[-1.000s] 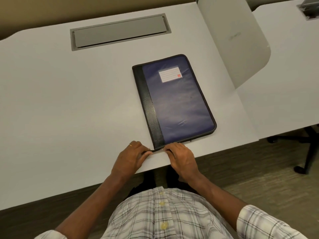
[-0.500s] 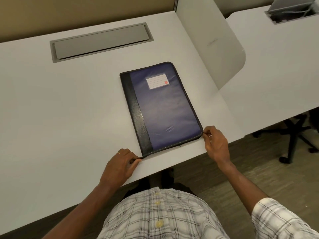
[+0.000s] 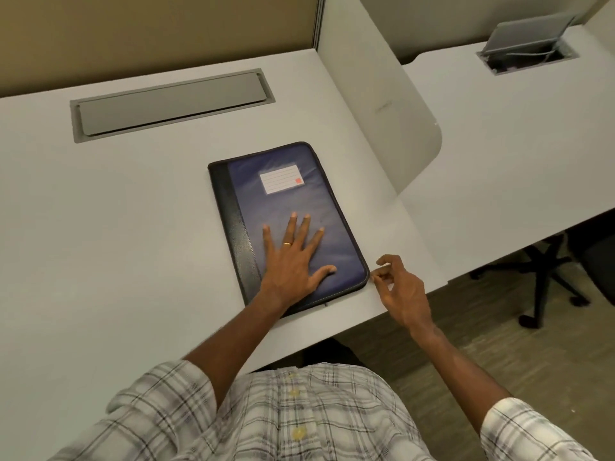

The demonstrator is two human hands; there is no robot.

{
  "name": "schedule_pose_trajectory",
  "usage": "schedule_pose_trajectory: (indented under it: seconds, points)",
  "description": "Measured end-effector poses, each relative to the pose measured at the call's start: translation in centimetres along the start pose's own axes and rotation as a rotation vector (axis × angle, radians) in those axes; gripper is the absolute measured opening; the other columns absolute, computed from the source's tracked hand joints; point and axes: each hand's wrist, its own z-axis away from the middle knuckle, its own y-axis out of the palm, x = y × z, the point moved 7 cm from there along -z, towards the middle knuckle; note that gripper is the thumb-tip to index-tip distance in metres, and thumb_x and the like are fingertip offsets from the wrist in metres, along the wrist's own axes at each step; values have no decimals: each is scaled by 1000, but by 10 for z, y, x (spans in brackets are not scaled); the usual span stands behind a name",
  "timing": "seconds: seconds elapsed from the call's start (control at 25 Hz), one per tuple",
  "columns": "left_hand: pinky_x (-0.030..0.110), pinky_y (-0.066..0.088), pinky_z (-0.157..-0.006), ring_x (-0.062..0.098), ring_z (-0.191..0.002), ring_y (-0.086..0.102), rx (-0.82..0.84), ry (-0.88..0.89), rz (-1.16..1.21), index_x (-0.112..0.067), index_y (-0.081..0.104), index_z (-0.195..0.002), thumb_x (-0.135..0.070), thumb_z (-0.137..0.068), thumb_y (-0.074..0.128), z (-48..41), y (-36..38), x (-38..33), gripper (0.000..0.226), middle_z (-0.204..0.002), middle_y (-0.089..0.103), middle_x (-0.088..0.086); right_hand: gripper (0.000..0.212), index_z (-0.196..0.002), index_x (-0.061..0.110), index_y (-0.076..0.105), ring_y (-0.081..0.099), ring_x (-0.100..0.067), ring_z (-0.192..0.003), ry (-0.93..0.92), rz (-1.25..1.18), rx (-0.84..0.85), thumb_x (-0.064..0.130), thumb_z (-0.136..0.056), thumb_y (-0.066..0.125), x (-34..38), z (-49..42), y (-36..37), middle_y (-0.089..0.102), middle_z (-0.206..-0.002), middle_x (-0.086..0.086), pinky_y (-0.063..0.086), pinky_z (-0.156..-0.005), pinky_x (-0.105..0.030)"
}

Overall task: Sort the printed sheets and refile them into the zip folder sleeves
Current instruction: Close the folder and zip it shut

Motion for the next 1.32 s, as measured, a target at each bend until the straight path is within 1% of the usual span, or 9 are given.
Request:
schedule_pose_trajectory:
  seconds: [0.2, 0.36, 0.6, 0.72, 0.8, 0.92, 0.96, 1.16, 1.32]
  points:
    - [76, -1, -116, 31, -159, -11, -9, -44, 23, -38, -3, -164, -93, -88, 18, -3, 10, 3, 96, -173, -10, 3, 25, -118, 14, 57, 64, -20, -86, -52, 6, 25, 9, -96, 67, -9, -31, 7, 67, -97, -4, 56, -78, -34]
    - [76, -1, -117, 31, -159, -9, -23, -89, 32, -37, -1, -164, -92, -88, 22, -7, 7, 5, 96, -173, -8, 3, 13, -100, 10, 60, 56, -22, -80, -169, 17, 92, 0, -94, 64, -8, -68, 14, 61, -89, -5, 55, -73, -44]
    - [76, -1, -117, 30, -160, -7, -27, -151, 43, -36, 4, -165, -93, -87, 25, -11, 2, 7, 99, -174, -5, 3, 12, -103, 7, 62, 57, -25, -81, -304, 21, 118, 2, -93, 62, -2, -90, 17, 63, -91, -10, 55, -74, -41]
    - [75, 1, -118, 29, -160, -6, -22, -133, 38, -37, 8, -165, -93, -86, 29, -9, 3, 8, 99, -174, -2, 2, 20, -111, 5, 68, 57, -25, -83, -316, 43, 119, 7, -95, 56, -6, -74, 19, 62, -93, -10, 52, -76, -36]
    - [73, 3, -120, 29, -160, 1, -48, -106, 62, -38, 16, -164, -93, -85, 33, -11, 0, 10, 98, -174, 8, 3, 21, -113, 6, 71, 57, -23, -83, -312, 29, 128, 2, -96, 60, -10, -66, 18, 62, -93, -9, 54, -74, -35]
    - [62, 11, -125, 33, -154, 24, -94, -58, 136, -33, 39, -157, -93, -82, 44, -21, -8, 16, 96, -163, 36, 7, 20, -109, 7, 71, 58, -23, -85, -307, 30, 134, -2, -92, 65, -8, -74, 18, 63, -95, -8, 54, -75, -35]
    - [60, 11, -126, 34, -153, 26, -97, -38, 152, -32, 42, -155, -92, -82, 46, -24, -8, 16, 95, -160, 37, 8, 19, -107, 6, 70, 58, -24, -85, -303, 49, 139, -2, -90, 67, -7, -77, 19, 63, -96, -9, 54, -75, -36]
    - [63, 9, -125, 29, -159, 12, -103, -35, 180, -31, 40, -157, -93, -81, 46, -25, -9, 18, 98, -168, 26, 5, 18, -104, 6, 66, 54, -25, -82, -340, 77, 175, -5, -90, 65, -3, -78, 22, 59, -94, -9, 52, -71, -41]
    - [73, -1, -120, 28, -160, -6, -20, -79, 85, -34, 15, -165, -99, -77, 36, -30, -8, 19, 112, -174, 3, 1, 20, -101, 6, 66, 52, -23, -82, -341, 93, 159, -10, -89, 63, -6, -70, 20, 59, -93, -7, 50, -74, -40]
